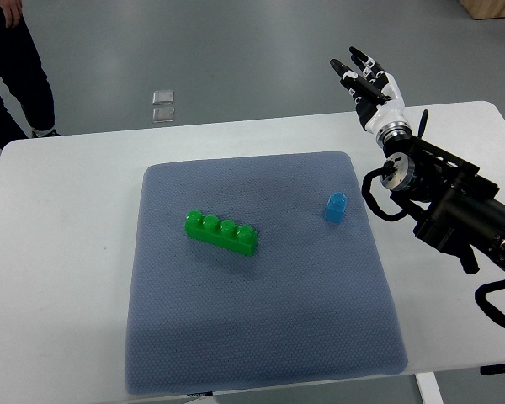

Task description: Stack blue block on green block with right hand

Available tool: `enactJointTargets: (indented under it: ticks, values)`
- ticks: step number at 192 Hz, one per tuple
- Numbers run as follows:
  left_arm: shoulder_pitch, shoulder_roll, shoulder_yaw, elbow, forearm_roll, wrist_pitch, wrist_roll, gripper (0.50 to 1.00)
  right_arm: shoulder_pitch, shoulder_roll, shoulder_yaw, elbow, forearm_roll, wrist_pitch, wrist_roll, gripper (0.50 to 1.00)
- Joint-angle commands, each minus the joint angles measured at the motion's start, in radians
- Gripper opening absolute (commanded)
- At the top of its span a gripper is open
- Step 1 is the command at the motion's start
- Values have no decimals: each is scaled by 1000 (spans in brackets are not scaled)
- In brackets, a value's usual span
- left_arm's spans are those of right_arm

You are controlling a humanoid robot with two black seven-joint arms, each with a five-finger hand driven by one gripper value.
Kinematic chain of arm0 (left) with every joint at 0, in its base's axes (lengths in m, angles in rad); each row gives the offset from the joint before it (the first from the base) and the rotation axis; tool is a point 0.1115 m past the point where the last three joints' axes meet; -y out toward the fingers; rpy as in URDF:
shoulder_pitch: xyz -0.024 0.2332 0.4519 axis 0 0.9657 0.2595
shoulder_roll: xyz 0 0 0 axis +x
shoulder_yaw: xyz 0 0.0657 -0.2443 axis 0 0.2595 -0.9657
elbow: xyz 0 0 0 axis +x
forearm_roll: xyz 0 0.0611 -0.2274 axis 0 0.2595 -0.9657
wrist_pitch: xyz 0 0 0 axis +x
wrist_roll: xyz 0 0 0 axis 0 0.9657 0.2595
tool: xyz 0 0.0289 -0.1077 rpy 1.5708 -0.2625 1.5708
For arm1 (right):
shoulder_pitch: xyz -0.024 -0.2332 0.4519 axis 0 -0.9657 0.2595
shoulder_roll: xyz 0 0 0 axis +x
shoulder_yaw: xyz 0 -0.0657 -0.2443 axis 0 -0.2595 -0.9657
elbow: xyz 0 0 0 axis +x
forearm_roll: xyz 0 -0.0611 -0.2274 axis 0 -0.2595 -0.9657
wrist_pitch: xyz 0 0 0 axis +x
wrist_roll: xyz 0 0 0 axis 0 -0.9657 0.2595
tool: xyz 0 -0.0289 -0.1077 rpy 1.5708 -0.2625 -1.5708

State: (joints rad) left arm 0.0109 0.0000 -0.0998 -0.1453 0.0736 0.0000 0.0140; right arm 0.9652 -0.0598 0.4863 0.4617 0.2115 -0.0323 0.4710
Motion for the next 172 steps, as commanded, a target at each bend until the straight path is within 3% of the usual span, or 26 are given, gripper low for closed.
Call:
enactJointTargets:
  ticks: [1, 172]
  values:
    - [-2, 0, -3, 0, 0, 0, 0, 1000, 1, 0, 0, 0, -1, 0, 0, 911]
    - [3, 0, 5, 1, 0, 0, 1, 1000, 0, 1, 0, -1, -3, 0, 0, 911]
